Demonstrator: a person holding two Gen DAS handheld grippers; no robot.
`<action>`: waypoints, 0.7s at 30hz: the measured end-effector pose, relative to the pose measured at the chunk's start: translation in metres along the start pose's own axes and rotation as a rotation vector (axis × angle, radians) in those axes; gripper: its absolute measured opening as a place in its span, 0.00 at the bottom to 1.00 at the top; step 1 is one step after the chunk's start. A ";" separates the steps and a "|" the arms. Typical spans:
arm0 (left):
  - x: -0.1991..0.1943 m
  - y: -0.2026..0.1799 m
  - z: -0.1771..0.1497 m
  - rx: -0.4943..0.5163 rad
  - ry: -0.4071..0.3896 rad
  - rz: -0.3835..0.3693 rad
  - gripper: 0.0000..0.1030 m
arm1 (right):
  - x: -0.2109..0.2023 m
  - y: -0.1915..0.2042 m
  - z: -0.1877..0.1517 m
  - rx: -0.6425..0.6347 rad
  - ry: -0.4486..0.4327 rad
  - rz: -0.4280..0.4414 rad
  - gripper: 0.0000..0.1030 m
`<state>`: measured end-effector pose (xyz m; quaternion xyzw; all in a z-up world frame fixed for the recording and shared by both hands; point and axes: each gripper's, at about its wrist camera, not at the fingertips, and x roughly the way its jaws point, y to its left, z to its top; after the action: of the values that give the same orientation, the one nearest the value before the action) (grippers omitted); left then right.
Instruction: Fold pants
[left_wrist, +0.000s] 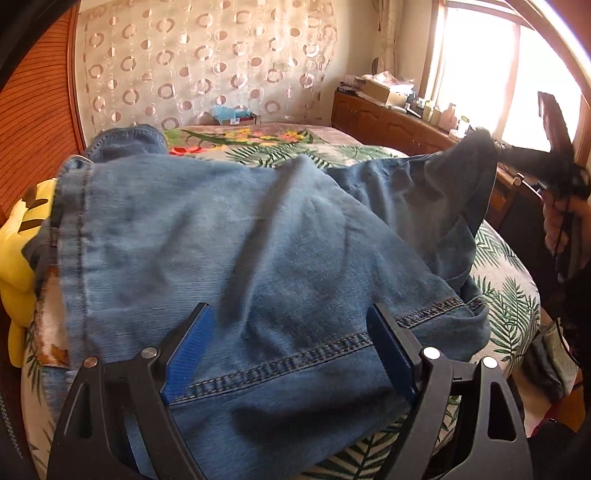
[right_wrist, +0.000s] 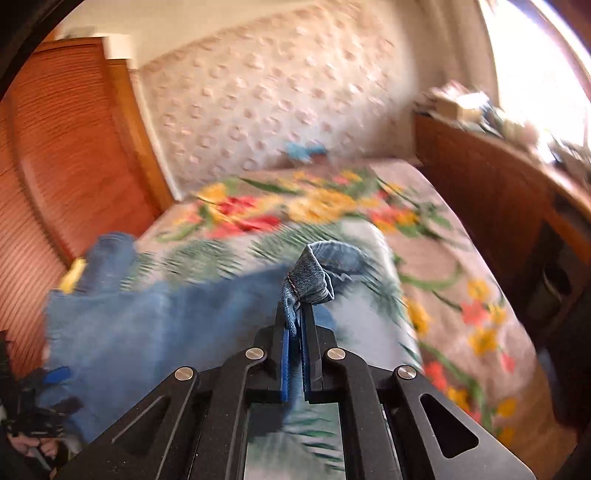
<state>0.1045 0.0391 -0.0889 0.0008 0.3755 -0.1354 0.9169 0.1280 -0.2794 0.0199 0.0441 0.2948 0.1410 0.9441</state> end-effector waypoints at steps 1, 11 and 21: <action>-0.004 0.002 0.000 -0.003 -0.010 0.003 0.82 | -0.006 0.015 0.006 -0.030 -0.014 0.022 0.05; -0.020 0.016 -0.005 -0.026 -0.033 0.014 0.82 | 0.001 0.127 -0.017 -0.191 0.122 0.327 0.10; -0.004 0.006 0.002 -0.007 -0.019 -0.004 0.82 | 0.019 0.107 -0.037 -0.169 0.166 0.310 0.29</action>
<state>0.1049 0.0457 -0.0855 -0.0044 0.3670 -0.1360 0.9202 0.0961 -0.1711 -0.0032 -0.0021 0.3483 0.3122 0.8839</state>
